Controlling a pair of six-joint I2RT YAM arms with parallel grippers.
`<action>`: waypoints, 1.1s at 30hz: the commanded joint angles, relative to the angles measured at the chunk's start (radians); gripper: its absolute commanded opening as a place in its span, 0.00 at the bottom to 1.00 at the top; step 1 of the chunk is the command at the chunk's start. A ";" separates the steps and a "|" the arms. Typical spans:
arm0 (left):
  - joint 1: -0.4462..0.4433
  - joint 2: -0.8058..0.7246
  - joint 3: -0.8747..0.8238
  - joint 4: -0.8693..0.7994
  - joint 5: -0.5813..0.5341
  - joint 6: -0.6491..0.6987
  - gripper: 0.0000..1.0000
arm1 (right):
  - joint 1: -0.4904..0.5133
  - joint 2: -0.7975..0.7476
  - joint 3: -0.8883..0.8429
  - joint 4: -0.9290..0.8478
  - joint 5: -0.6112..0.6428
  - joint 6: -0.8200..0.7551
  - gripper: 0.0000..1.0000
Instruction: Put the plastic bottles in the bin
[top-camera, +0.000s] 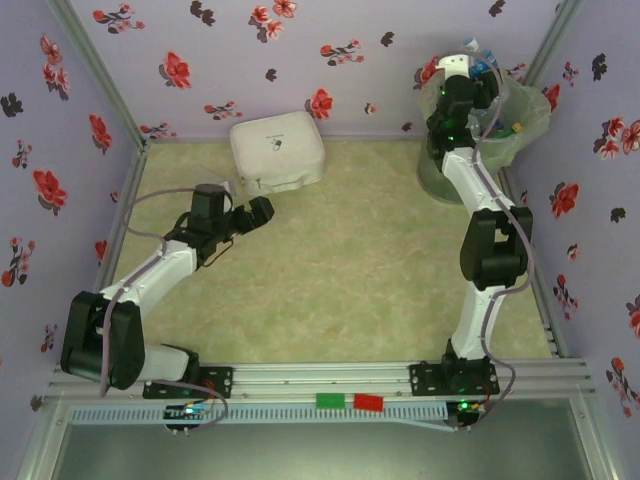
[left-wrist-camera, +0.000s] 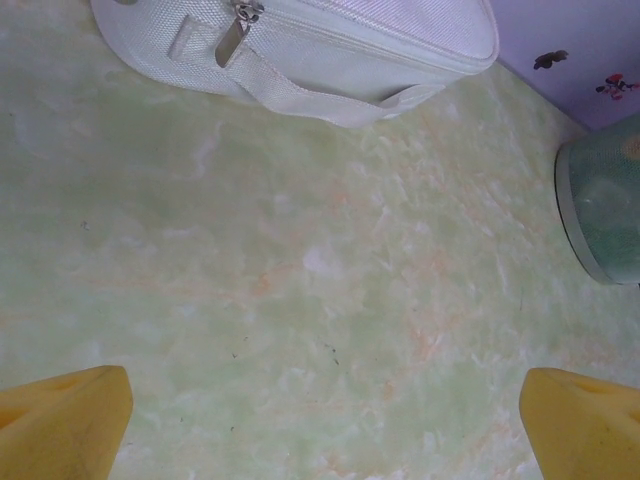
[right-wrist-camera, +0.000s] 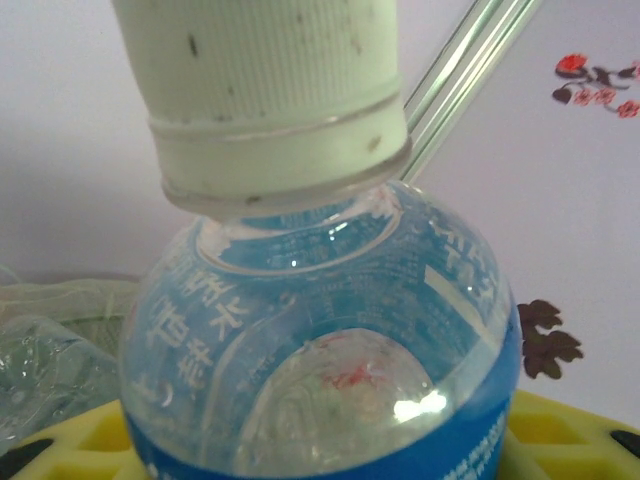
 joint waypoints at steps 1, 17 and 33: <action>0.009 0.002 0.034 -0.025 0.024 -0.015 1.00 | 0.009 0.007 -0.011 0.080 0.034 -0.075 0.58; -0.001 -0.028 0.036 -0.029 0.023 -0.034 1.00 | 0.039 -0.062 0.038 -0.222 -0.057 0.142 1.00; 0.007 -0.057 0.085 -0.069 -0.010 0.048 1.00 | 0.413 -0.193 -0.029 -0.354 -0.070 0.153 1.00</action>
